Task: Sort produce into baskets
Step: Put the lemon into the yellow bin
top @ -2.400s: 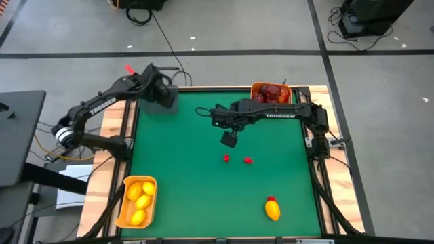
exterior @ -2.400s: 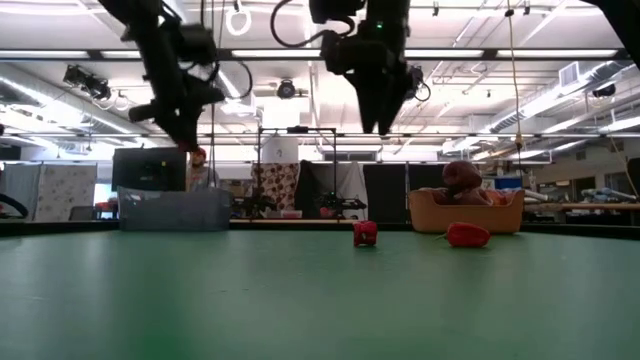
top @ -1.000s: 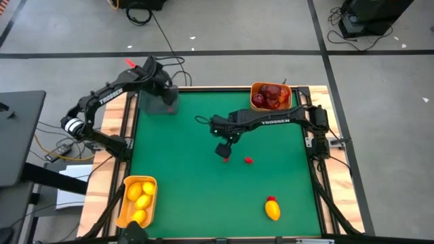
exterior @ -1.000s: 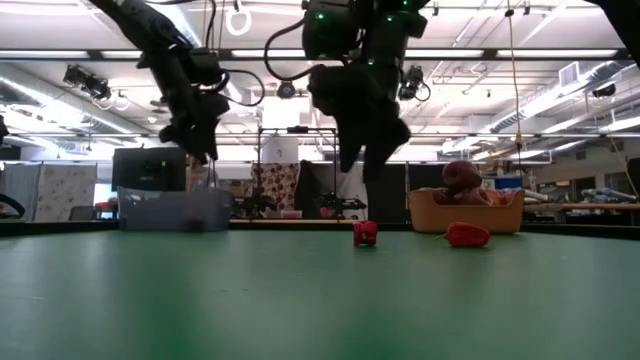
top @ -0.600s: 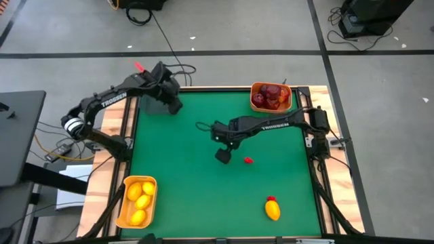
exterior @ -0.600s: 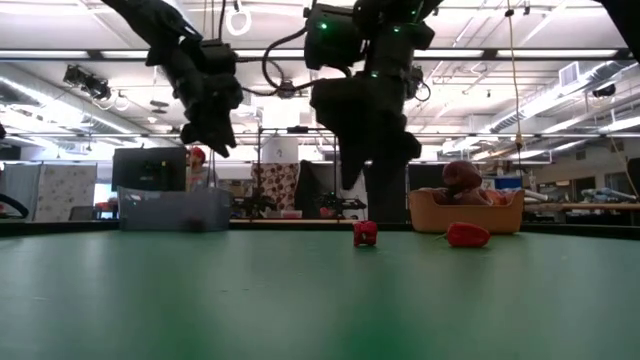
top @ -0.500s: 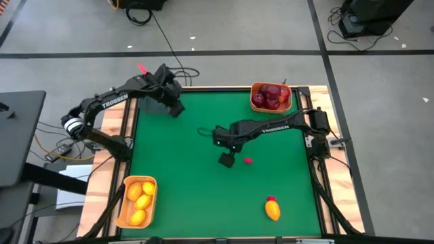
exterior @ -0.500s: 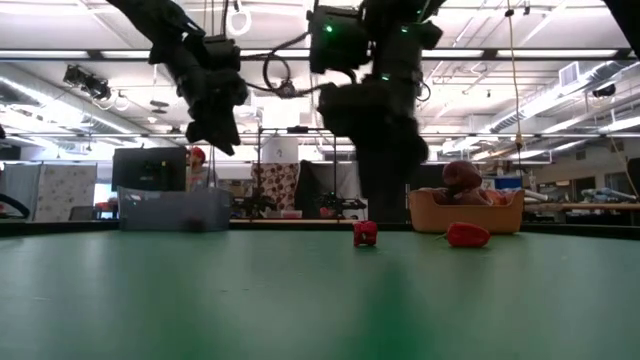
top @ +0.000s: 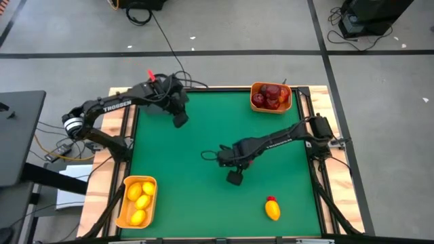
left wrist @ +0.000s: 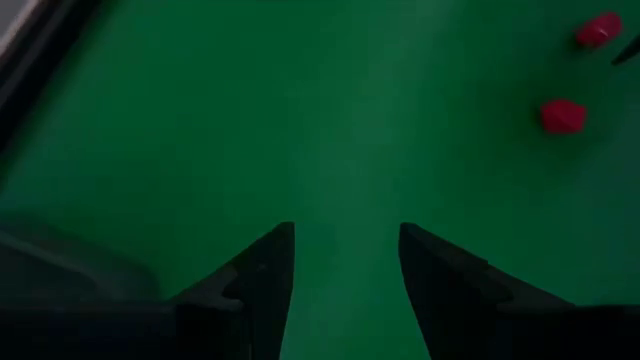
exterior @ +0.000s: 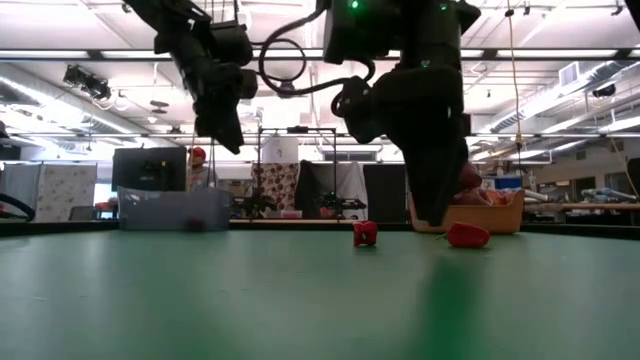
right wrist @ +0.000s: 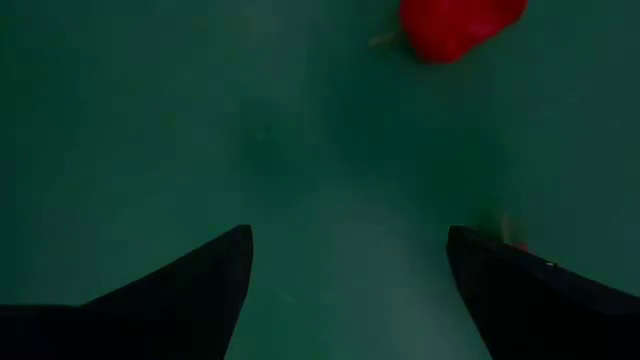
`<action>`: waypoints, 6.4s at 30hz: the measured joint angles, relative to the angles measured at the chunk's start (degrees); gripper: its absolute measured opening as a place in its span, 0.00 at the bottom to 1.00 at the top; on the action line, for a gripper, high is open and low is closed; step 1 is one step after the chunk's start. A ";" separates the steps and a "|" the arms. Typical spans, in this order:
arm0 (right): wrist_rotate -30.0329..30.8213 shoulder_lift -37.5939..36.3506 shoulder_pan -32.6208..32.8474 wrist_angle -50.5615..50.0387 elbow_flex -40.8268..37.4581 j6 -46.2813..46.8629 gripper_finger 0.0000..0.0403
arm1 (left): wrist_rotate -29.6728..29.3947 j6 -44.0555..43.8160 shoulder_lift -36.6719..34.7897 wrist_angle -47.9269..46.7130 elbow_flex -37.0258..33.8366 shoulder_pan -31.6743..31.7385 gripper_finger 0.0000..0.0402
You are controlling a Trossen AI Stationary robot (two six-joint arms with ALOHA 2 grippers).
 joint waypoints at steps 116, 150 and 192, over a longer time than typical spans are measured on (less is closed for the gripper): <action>16.34 -13.81 3.25 20.15 4.66 1.62 0.56 | -9.94 -49.68 -16.60 53.07 -19.10 -39.24 0.75; 16.04 -15.41 1.92 35.09 4.63 -7.60 0.56 | -1.68 -45.10 -11.58 68.21 -19.08 -39.06 0.75; 23.15 -19.33 1.45 29.55 4.70 -17.94 0.56 | -3.84 -42.21 -11.50 76.43 -19.29 -37.95 0.75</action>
